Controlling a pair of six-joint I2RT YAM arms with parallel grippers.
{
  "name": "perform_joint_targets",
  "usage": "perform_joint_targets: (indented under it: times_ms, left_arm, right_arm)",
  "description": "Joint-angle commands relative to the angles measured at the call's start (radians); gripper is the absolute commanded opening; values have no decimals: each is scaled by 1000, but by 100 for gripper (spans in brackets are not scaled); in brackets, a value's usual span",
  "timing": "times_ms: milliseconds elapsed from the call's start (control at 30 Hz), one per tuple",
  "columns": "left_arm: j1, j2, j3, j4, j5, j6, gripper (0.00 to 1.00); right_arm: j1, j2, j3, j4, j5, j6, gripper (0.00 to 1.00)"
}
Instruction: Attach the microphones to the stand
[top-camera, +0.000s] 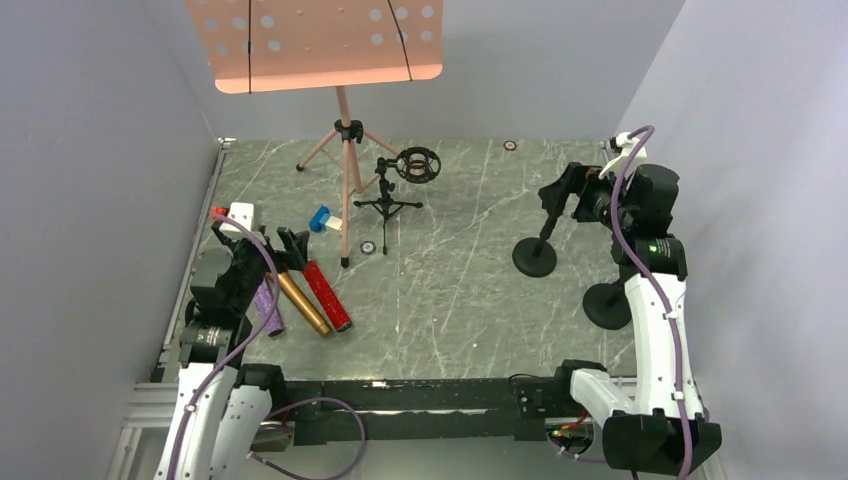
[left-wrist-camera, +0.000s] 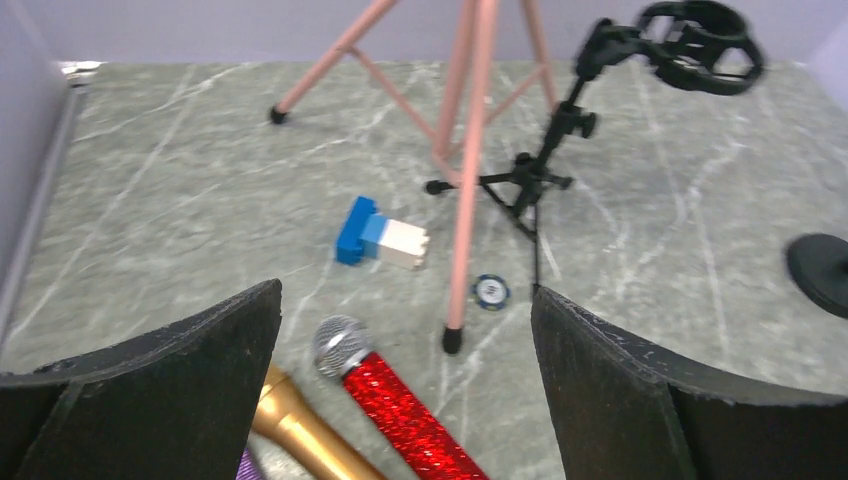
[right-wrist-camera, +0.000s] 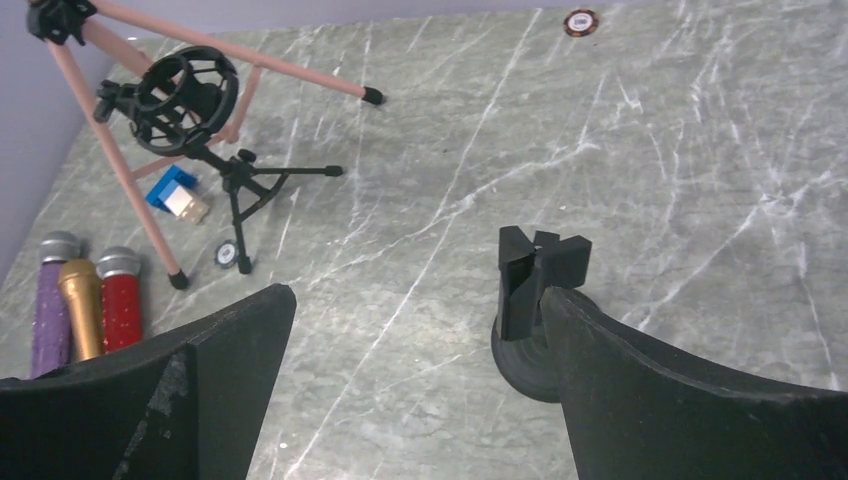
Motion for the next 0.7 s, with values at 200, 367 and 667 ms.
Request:
perform_joint_targets:
  times_ms: [200, 367, 667]
  left_arm:
    - [-1, 95, -20, 216, 390, -171, 99]
    - [-68, 212, -62, 349, 451, -368, 99]
    - [-441, 484, 150, 145, -11, -262, 99]
  right_arm:
    - [25, 50, 42, -34, -532, -315, 100]
    - [150, 100, 77, -140, -488, -477, 100]
    - [192, 104, -62, -222, -625, -768, 100]
